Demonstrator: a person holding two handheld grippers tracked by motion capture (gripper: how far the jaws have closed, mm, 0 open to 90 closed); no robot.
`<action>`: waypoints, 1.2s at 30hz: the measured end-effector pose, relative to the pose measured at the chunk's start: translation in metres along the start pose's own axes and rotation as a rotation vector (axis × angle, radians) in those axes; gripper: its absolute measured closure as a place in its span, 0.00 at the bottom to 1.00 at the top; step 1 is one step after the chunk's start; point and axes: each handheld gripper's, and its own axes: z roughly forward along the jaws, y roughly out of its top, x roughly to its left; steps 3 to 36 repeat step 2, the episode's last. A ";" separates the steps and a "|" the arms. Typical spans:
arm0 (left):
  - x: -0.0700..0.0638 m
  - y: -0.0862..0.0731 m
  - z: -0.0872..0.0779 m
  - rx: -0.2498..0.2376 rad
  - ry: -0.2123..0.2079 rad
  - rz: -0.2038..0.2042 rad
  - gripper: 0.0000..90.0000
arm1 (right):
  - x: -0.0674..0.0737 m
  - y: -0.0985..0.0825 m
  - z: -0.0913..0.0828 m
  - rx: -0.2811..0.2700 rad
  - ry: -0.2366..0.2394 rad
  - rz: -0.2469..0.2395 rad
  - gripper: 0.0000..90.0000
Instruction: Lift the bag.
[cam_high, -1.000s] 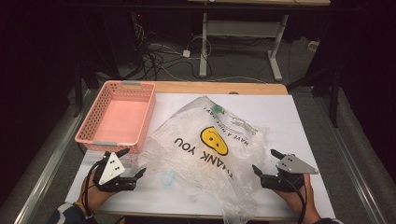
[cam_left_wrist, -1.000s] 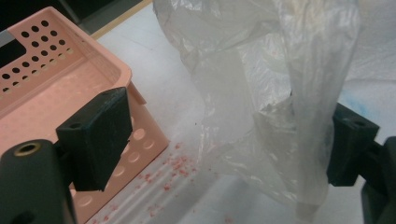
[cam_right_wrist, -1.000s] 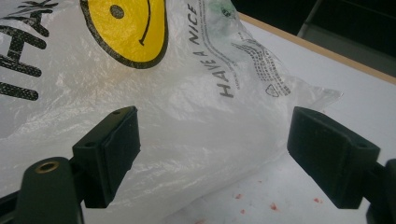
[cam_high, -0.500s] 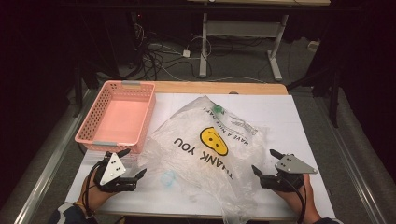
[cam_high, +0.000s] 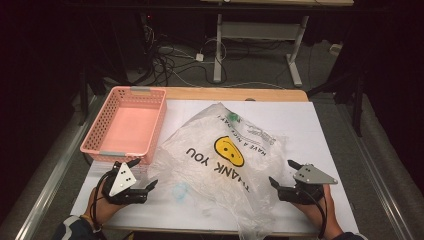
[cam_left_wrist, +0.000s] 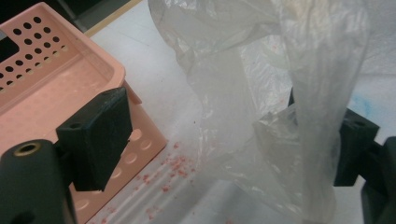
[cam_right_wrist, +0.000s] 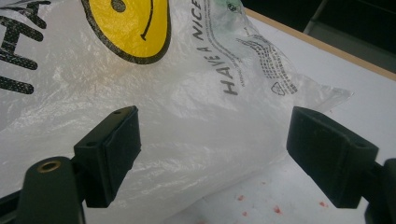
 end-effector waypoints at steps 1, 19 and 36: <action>0.000 0.000 0.001 0.003 -0.001 0.002 0.17 | 0.000 0.000 0.000 0.002 0.000 0.003 0.21; 0.000 0.001 0.001 0.002 -0.002 0.000 0.17 | 0.000 0.000 0.000 0.004 0.000 0.004 0.21; 0.000 0.001 0.001 0.002 -0.002 0.000 0.17 | 0.000 0.000 0.000 0.004 0.000 0.004 0.21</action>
